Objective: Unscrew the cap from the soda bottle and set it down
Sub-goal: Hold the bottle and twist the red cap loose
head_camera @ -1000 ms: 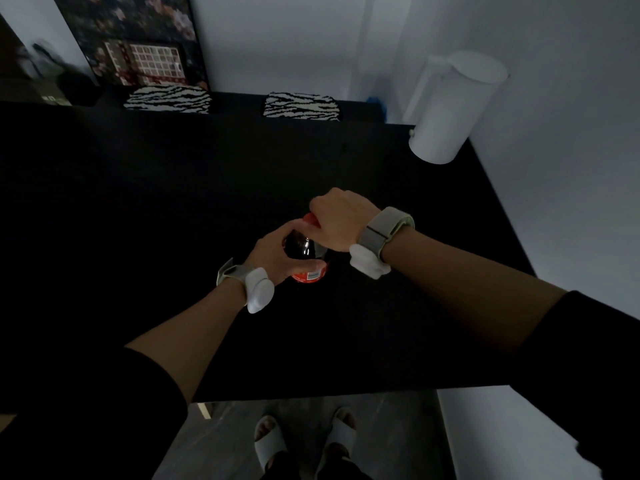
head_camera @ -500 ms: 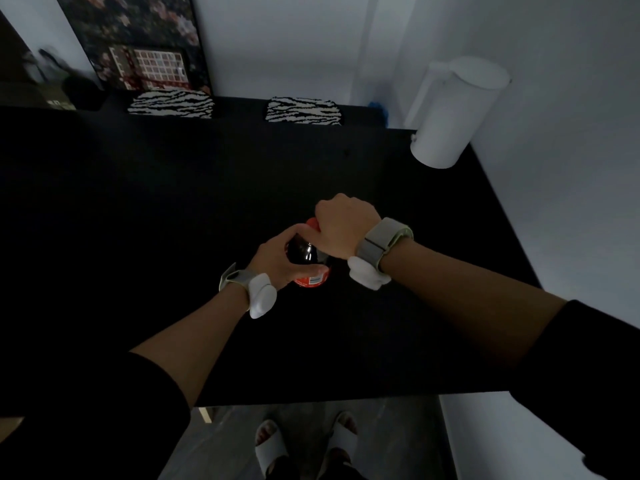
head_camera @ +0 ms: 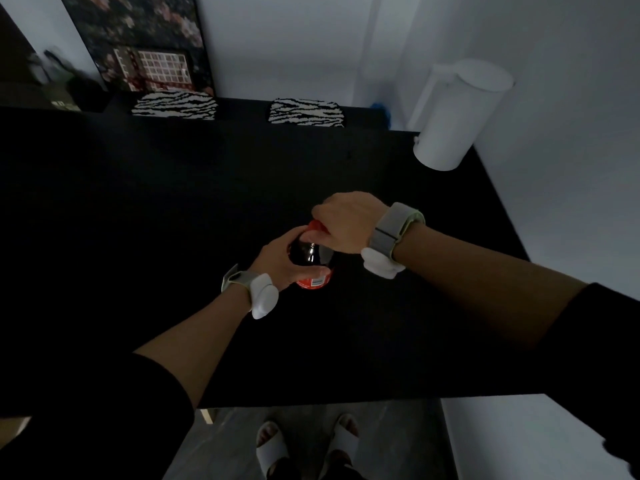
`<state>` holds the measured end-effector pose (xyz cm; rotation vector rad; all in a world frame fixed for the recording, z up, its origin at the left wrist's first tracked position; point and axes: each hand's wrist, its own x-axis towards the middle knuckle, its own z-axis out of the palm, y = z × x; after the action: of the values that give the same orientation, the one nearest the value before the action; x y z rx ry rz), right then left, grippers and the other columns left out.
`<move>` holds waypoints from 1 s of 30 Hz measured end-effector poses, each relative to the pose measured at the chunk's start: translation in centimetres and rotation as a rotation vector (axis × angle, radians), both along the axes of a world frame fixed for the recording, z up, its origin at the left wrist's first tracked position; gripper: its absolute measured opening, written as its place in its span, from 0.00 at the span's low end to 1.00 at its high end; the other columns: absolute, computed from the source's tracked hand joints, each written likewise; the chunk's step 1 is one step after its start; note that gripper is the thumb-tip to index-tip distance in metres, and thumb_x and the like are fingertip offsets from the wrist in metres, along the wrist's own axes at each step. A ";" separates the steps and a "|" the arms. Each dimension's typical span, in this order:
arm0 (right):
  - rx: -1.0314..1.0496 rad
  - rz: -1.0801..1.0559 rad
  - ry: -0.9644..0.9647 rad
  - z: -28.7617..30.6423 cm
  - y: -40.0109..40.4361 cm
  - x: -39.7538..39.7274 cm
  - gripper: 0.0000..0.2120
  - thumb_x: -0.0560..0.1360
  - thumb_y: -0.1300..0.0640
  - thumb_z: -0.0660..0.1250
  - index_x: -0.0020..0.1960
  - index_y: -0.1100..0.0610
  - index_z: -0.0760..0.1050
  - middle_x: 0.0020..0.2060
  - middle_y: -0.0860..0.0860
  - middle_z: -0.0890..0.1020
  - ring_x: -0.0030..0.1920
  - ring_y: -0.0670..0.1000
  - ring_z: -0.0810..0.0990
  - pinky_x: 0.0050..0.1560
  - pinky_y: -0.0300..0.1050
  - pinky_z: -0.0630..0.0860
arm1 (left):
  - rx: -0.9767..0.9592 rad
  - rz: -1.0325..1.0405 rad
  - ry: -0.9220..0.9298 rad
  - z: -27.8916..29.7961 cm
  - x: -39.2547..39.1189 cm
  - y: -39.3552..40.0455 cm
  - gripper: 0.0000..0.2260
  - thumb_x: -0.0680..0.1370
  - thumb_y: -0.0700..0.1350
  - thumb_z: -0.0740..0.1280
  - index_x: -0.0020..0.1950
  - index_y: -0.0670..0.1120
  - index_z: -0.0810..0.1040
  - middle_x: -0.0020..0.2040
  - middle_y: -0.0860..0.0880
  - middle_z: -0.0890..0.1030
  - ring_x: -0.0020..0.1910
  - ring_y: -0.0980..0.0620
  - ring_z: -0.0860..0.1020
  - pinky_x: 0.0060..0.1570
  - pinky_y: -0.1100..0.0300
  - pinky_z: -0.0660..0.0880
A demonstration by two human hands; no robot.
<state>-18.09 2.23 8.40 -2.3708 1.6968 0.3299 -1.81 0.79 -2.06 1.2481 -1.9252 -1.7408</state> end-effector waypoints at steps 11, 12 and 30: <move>0.038 -0.198 -0.130 0.0 0.2 0.7 0.18 0.79 0.41 0.57 0.36 0.51 0.65 0.30 0.48 0.72 0.28 0.45 0.70 0.31 0.38 0.69 | -0.010 0.004 0.018 0.3 -0.3 -0.2 0.27 0.68 0.46 0.79 0.63 0.58 0.73 0.61 0.58 0.77 0.63 0.56 0.74 0.62 0.58 0.67; 0.053 -0.171 -0.115 0.2 0.0 0.6 0.18 0.79 0.41 0.56 0.38 0.52 0.67 0.31 0.48 0.72 0.29 0.46 0.70 0.33 0.40 0.70 | -0.011 0.008 0.026 0.3 -0.2 -0.2 0.28 0.67 0.46 0.79 0.64 0.57 0.74 0.62 0.57 0.78 0.63 0.56 0.74 0.63 0.57 0.68; 0.049 -0.147 -0.097 0.0 -0.4 0.4 0.20 0.78 0.39 0.56 0.37 0.52 0.67 0.30 0.48 0.72 0.28 0.46 0.71 0.30 0.39 0.70 | 0.002 -0.012 0.045 0.3 -0.1 -0.7 0.32 0.63 0.51 0.80 0.65 0.57 0.74 0.61 0.56 0.79 0.63 0.56 0.76 0.68 0.51 0.69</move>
<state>-17.67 1.88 8.39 -2.1748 1.7840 0.2252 -1.93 0.12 -1.80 1.1901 -1.9103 -1.7622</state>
